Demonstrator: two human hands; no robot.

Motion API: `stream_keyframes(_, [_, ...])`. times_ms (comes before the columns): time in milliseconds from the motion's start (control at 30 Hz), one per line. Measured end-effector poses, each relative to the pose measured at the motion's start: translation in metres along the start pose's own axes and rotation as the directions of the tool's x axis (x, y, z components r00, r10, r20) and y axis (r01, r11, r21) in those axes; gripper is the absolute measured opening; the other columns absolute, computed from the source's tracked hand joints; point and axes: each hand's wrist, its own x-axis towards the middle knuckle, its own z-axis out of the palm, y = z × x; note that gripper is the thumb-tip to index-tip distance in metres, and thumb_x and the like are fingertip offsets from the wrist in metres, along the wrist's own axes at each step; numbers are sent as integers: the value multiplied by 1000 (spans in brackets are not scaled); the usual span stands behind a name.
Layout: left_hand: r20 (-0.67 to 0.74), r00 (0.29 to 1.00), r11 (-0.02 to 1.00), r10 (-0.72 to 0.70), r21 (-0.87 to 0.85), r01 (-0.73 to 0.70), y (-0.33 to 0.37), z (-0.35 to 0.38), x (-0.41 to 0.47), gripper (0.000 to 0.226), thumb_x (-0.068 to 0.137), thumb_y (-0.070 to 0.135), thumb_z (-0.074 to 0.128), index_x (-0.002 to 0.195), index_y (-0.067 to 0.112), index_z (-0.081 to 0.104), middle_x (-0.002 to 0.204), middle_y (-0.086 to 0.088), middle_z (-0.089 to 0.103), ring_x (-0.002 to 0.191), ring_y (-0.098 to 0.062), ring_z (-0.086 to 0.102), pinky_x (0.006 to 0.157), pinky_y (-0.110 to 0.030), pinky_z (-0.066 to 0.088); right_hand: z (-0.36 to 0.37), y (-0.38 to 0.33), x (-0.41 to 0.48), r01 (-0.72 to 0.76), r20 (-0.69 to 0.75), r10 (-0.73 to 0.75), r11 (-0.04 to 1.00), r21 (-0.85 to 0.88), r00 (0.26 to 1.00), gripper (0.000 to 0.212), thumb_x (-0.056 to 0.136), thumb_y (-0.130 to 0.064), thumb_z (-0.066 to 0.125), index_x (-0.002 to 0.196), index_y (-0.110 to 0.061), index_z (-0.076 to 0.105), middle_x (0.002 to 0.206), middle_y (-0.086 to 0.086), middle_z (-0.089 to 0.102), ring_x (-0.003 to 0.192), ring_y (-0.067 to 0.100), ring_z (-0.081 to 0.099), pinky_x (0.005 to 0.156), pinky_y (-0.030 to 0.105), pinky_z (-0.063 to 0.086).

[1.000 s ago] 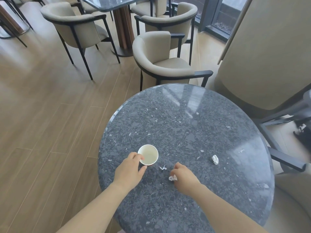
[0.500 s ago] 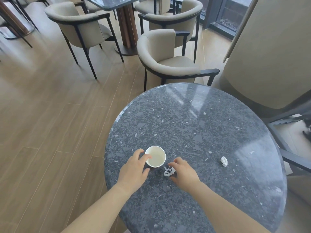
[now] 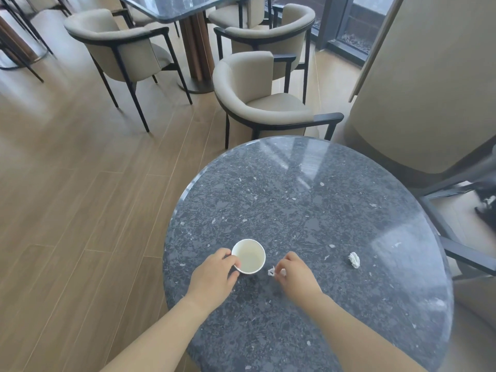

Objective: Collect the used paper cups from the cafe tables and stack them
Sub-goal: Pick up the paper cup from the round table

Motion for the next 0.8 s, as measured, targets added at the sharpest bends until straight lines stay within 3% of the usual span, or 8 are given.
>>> stream_keyframes(233, [33, 996, 996, 87, -8, -87, 35, 7, 16, 18, 93, 37, 48, 107, 30, 56, 118, 16, 48, 101, -9, 51, 67, -27, 47, -56, -5, -11, 57, -335, 33, 966, 253, 942, 4, 84, -18, 64, 83, -15, 62, 91, -6, 48, 68, 10, 52, 66, 23, 42])
stream_keyframes(367, [71, 988, 990, 138, -8, -138, 66, 14, 29, 20, 92, 38, 48, 108, 28, 55, 116, 13, 49, 99, -12, 52, 70, -32, 50, -68, -6, -23, 96, -351, 2, 961, 261, 936, 6, 83, -19, 66, 85, -14, 63, 90, -8, 46, 68, 8, 49, 65, 19, 39])
stream_keyframes(533, [75, 976, 979, 204, -35, -202, 95, 19, 40, 26, 92, 38, 49, 116, 29, 48, 118, 13, 48, 100, -11, 52, 67, -28, 47, -76, 18, -39, 22, -310, 68, 961, 277, 948, 21, 82, -14, 65, 103, -14, 62, 103, -5, 50, 82, 14, 53, 77, 29, 48])
stream_keyframes(667, [68, 974, 977, 214, -21, -213, 99, 21, 44, 40, 89, 38, 55, 125, 31, 39, 125, 13, 41, 102, -12, 52, 66, -26, 45, -79, 34, -46, 32, -346, 72, 958, 287, 936, 24, 82, -12, 67, 104, -13, 61, 104, -6, 50, 72, 16, 59, 75, 25, 49])
stream_keyframes(733, [61, 973, 975, 222, -3, -222, 98, 20, 49, 51, 85, 37, 60, 129, 32, 35, 132, 12, 35, 109, -14, 50, 73, -30, 51, -79, 39, -47, 50, -371, 64, 956, 291, 926, 21, 82, -11, 67, 102, -12, 61, 103, -2, 52, 72, 14, 58, 72, 15, 48])
stream_keyframes(800, [80, 972, 975, 221, 16, -223, 99, 18, 54, 64, 82, 37, 65, 134, 35, 29, 143, 9, 25, 121, -16, 44, 84, -36, 51, -79, 45, -48, 55, -389, 68, 954, 296, 919, 20, 82, -10, 66, 101, -12, 61, 103, -1, 52, 76, 13, 56, 74, 17, 49])
